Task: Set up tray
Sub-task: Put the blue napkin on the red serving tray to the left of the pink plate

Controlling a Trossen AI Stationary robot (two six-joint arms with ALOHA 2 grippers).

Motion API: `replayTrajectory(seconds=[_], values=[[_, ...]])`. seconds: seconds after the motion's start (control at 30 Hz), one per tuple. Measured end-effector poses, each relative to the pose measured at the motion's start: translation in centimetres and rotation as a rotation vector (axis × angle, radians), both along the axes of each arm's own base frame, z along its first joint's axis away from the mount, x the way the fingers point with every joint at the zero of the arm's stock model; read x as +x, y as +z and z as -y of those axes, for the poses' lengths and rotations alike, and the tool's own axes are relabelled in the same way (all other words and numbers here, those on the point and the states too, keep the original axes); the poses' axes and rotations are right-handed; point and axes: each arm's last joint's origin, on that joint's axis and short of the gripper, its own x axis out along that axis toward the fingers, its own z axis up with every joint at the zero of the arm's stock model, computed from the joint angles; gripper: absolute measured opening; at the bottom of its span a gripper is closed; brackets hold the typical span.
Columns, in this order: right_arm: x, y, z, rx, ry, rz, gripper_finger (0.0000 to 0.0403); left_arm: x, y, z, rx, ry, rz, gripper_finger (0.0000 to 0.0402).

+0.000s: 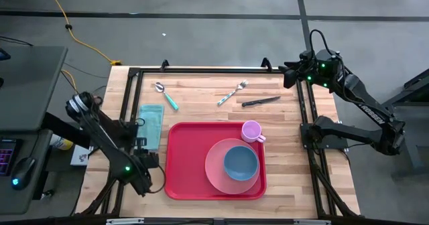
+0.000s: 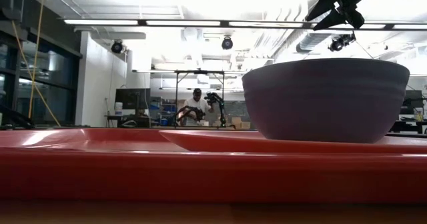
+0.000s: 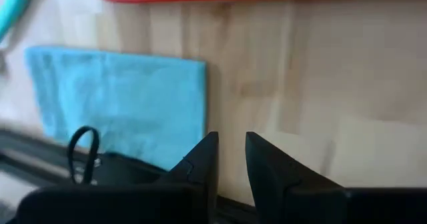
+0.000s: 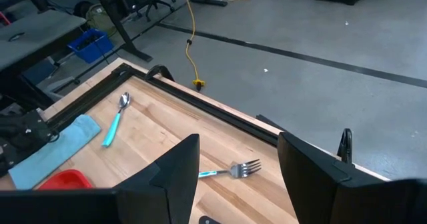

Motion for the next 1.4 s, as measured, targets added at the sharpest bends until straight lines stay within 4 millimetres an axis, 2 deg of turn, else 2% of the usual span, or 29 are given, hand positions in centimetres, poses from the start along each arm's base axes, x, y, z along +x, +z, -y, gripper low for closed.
replayTrajectory(seconds=[0.27,0.47,0.7,1.0,1.23,1.4], values=[[0.0,0.0,0.0,0.004,0.016,0.004,0.0181,1.0,-2.8,1.1,0.102,0.015,-0.028,0.0106],[0.0,0.0,0.0,0.001,0.018,0.001,0.0181,1.5,-3.9,1.3,0.181,0.018,0.05,0.0106],[0.1,0.0,-0.1,0.009,0.051,0.009,0.0181,2.0,-5.8,1.1,0.09,0.052,0.093,0.0106],[0.1,0.0,-0.2,0.017,0.077,0.016,0.0181,1.7,-6.1,0.7,0.128,0.038,0.083,0.0106],[0.1,0.0,-0.2,0.017,0.079,0.016,0.0181,2.6,-6.0,-0.3,0.158,0.039,0.075,0.0107],[0.2,0.0,-0.2,0.018,0.085,0.018,0.0181,3.5,-6.1,-1.1,0.156,0.054,0.065,0.0143]])
